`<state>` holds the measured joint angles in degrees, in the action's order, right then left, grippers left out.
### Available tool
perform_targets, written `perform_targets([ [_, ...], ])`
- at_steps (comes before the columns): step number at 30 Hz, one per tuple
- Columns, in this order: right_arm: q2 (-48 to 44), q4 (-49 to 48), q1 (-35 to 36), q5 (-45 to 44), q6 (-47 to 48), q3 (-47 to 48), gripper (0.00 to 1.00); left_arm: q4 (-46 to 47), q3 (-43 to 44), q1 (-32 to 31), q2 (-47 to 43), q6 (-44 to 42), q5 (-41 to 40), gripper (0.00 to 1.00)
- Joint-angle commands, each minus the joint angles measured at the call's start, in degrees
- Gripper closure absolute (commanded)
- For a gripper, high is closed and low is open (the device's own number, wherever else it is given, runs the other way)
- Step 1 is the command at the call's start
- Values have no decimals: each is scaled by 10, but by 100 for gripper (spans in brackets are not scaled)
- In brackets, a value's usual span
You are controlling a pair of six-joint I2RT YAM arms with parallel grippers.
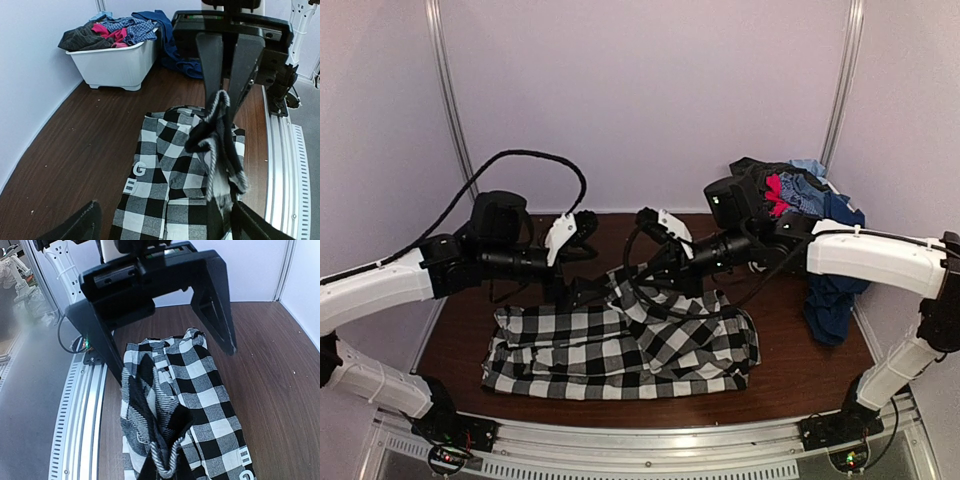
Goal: Fold and stack the mixed laundry pile
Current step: Adjust the rectangle-folded shirt at the center of the board.
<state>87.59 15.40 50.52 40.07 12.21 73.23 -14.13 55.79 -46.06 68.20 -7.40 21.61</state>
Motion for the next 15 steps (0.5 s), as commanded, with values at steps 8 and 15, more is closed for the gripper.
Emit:
perform_targets([
  [8, -21, 5, 15, -42, 9, -26, 100, 69, 43, -45, 56, -6, 106, 18],
  [15, -35, -2, 20, -47, 4, -35, 100, 82, 47, -47, 74, 21, 107, 58],
])
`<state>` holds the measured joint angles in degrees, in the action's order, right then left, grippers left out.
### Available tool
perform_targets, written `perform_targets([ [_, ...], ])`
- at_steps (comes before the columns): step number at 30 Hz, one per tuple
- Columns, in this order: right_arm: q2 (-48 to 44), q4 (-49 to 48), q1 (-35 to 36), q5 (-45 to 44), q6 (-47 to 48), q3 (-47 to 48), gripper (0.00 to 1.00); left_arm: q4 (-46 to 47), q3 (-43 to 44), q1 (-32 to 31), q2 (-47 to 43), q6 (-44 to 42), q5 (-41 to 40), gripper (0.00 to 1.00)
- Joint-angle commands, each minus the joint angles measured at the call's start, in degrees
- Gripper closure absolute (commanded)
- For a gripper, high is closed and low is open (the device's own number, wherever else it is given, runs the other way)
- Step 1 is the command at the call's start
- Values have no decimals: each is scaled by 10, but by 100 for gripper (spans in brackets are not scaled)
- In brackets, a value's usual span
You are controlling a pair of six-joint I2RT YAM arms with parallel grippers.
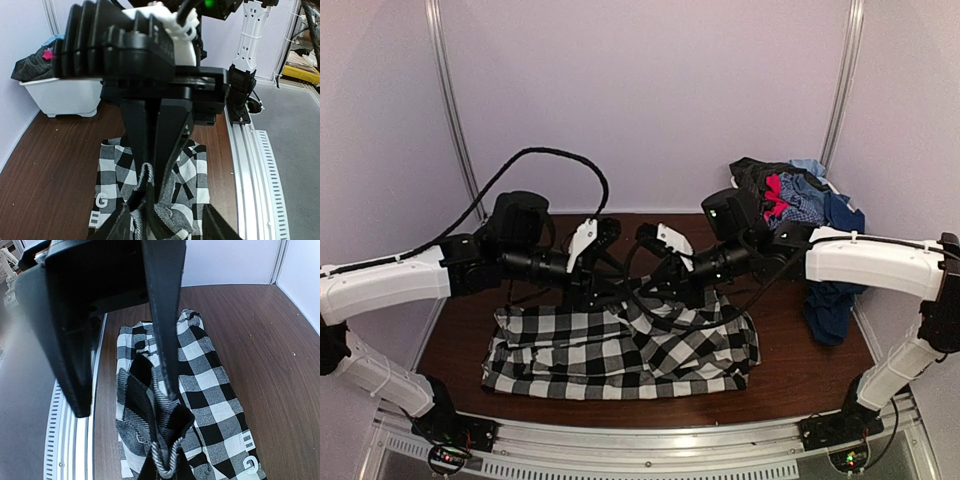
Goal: Fold and stack the mixed laundry pile
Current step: Adjust the rectangle-folded shirt at the center of the board.
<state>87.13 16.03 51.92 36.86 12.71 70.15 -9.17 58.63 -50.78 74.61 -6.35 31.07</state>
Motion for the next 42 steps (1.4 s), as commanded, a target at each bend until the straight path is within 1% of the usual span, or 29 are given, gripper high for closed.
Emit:
perform_targets([
  [1, -31, -7, 6, -15, -1, -4, 100, 30, 21, -1, 12, 10, 15, 69],
  [3, -36, -6, 6, -16, 0, -6, 98, 23, 23, -2, 13, 8, 19, 98],
  [4, -38, -5, 6, -20, -1, -7, 97, 20, 21, -4, 9, 8, 15, 100],
  [6, -48, -13, 5, -28, -5, -15, 95, 14, 11, -14, -5, 6, 3, 100],
  [7, -58, -23, 5, -36, -10, -23, 93, 13, 3, -21, -13, 6, -3, 100],
  [8, -65, -32, 5, -42, -14, -31, 86, 13, -4, -28, -21, 10, -6, 100],
  [9, -71, -39, 5, -48, -18, -38, 77, 16, -13, -34, -28, 16, -8, 100],
  [10, -76, -45, 5, -51, -23, -44, 65, 21, -22, -40, -37, 24, -11, 100],
  [11, -80, -48, 3, -52, -28, -48, 58, 24, -30, -45, -44, 32, -16, 100],
  [14, -96, -55, -6, -48, -41, -63, 49, 27, -49, -59, -68, 50, -30, 100],
  [17, -117, -81, -31, -21, -65, -87, 43, 22, -58, -82, -79, 61, -52, 100],
  [20, -140, -123, -76, 3, -108, -114, 29, 49, -80, -93, -79, 111, -44, 100],
  [22, -146, -145, -101, -7, -126, -128, 22, 72, -99, -103, -80, 145, -51, 100],
  [23, -143, -143, -112, -4, -127, -128, 21, 80, -110, -105, -82, 162, -60, 100],
  [25, -130, -128, -126, -9, -127, -124, 20, 88, -134, -105, -95, 214, -102, 100],
  [27, -113, -115, -135, -19, -144, -121, 20, 116, -162, -105, -126, 260, -171, 100],
  [29, -96, -107, -140, -31, -151, -117, 20, 99, -180, -101, -150, 293, -262, 100],
  [31, -79, -103, -145, -40, -158, -114, 20, 50, -187, -89, -164, 328, -348, 100],
  [33, -61, -98, -148, -46, -164, -108, 20, 17, -202, -64, -179, 362, -395, 100],
  [35, -40, -89, -150, -46, -166, -98, 20, -7, -219, -33, -194, 386, -426, 100],
  [37, -22, -77, -150, -40, -167, -89, 21, -21, -235, -17, -203, 398, -450, 100],
  [42, 16, -64, -150, -31, -179, -77, 25, -15, -280, 6, -211, 408, -469, 100],
])
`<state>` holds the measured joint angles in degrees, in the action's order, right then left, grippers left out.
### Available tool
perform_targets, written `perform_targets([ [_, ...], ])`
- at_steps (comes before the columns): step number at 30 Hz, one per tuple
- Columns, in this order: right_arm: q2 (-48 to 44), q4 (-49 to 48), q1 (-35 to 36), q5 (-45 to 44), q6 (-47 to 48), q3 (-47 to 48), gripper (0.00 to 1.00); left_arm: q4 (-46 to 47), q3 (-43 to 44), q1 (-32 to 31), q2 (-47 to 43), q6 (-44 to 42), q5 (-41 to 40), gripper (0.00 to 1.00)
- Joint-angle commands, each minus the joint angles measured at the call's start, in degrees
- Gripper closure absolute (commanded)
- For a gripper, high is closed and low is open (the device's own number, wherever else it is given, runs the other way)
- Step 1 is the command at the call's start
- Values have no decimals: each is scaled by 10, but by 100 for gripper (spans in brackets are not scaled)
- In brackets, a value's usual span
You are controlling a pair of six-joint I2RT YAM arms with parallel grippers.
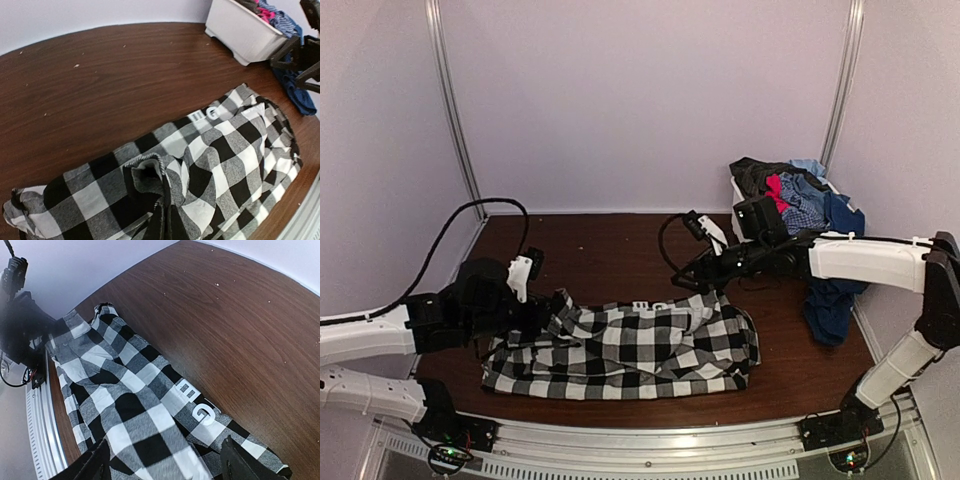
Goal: Fold and stack the mixed laundry pile
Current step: Adjust the rectangle-folded shirt at the center of the board, then rotate the rectangle-folded shirt at the center of the board.
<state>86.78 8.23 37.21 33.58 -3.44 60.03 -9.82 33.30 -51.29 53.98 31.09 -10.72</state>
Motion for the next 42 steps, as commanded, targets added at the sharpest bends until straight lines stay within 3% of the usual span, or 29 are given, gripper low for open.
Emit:
perform_targets([
  [1, 30, 15, -2, 6, -22, 26, 26, -9, -32, 12, -2, 40, -57, 100],
  [9, 115, 18, 18, 21, -46, 42, 32, -75, -30, 23, 45, 83, -102, 98],
  [13, 146, 42, 33, 11, -52, 52, 36, -178, 7, 48, 67, 116, -141, 56],
  [15, 144, 44, 35, 9, -60, 44, 38, -214, 37, 55, 72, 108, -168, 47],
  [17, 129, 47, 37, -3, -67, 32, 38, -215, 76, 56, 81, 68, -151, 46],
  [20, 97, 55, 41, -20, -85, 13, 40, -145, 117, 55, 114, -22, -11, 48],
  [24, 72, 12, 65, -17, -153, -26, 43, -93, 143, 49, 204, -41, 105, 49],
  [29, 108, -48, 78, -15, -217, -75, 47, -83, 177, 66, 296, -17, 80, 46],
  [33, 156, -36, 75, -45, -202, -70, 48, -95, 211, 100, 330, -8, 80, 46],
  [38, 252, 44, 33, -108, -131, 18, 50, -102, 200, 141, 296, 0, 81, 43],
  [42, 332, 132, 12, -168, -47, 164, 50, -104, 165, 182, 249, 2, 82, 42],
])
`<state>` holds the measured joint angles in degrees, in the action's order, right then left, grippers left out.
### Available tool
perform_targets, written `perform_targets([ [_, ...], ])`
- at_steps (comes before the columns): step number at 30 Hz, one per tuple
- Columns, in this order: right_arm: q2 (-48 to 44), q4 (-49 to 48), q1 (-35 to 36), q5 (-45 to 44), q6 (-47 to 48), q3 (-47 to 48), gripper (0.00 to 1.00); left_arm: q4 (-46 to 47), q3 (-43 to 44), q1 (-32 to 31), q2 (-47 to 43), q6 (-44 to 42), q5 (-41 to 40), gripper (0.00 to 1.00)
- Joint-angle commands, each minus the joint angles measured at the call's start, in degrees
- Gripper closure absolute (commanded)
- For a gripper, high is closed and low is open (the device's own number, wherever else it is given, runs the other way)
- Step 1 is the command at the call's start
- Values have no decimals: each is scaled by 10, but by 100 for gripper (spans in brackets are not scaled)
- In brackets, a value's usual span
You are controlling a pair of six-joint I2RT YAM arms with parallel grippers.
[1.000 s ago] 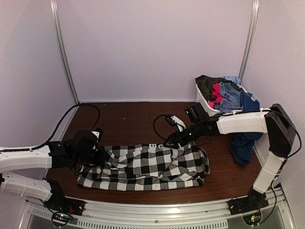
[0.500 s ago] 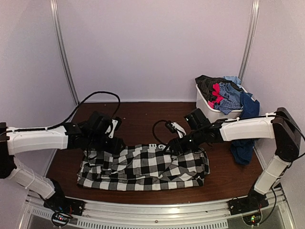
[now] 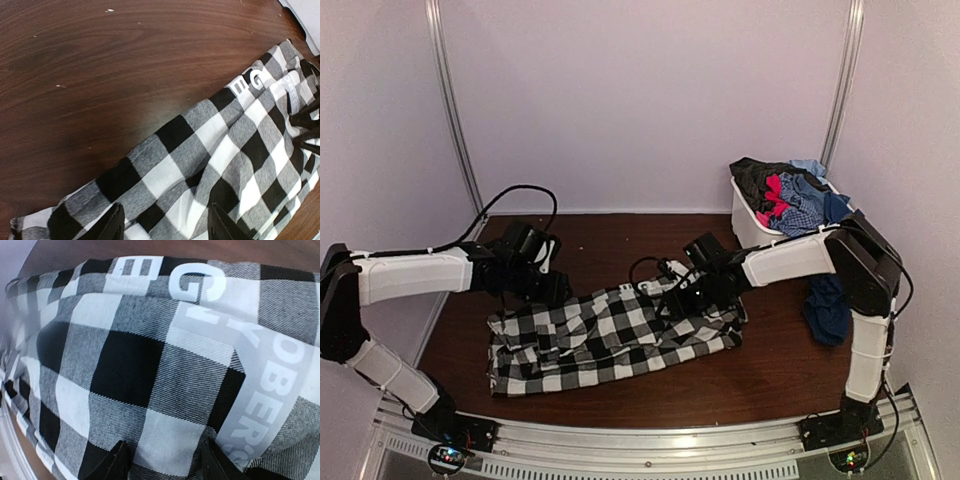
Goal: Fold and stack the mixed laundry pile
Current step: Rotate the rectangle-folded shirt at the center of the board.
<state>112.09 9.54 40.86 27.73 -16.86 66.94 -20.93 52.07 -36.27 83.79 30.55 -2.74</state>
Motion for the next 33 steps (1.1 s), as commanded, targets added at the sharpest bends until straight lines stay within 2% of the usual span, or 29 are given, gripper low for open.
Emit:
perform_targets([
  [1, 102, 135, -26, -114, 111, 144, 50, 5, -28, 40, -56, 5, -1, 42],
  [5, 201, 236, -26, -120, 182, 406, 49, -6, -29, 58, -57, -5, -7, 42],
  [8, 209, 269, -26, -111, 187, 497, 47, -15, -14, 60, -39, -14, -6, 43],
  [10, 178, 261, -25, -108, 177, 480, 45, -18, -2, 60, -22, -24, 1, 45],
  [15, 73, 186, -26, -92, 119, 313, 44, -39, 28, 60, 39, -54, 26, 50],
  [17, 48, 163, -26, -75, 95, 260, 45, -58, 35, 60, 65, -40, 6, 53],
  [19, 43, 138, -25, -51, 66, 217, 47, -75, 34, 60, 83, -18, -20, 57],
  [22, 55, 96, -23, -35, 38, 171, 47, -74, 14, 60, 96, 12, -10, 64],
  [27, 119, 93, -28, -50, 42, 194, 48, -31, -52, 52, 106, 47, 45, 74],
  [33, 220, 156, -46, -117, 93, 318, 53, -11, -91, -27, 105, 59, 68, 79],
])
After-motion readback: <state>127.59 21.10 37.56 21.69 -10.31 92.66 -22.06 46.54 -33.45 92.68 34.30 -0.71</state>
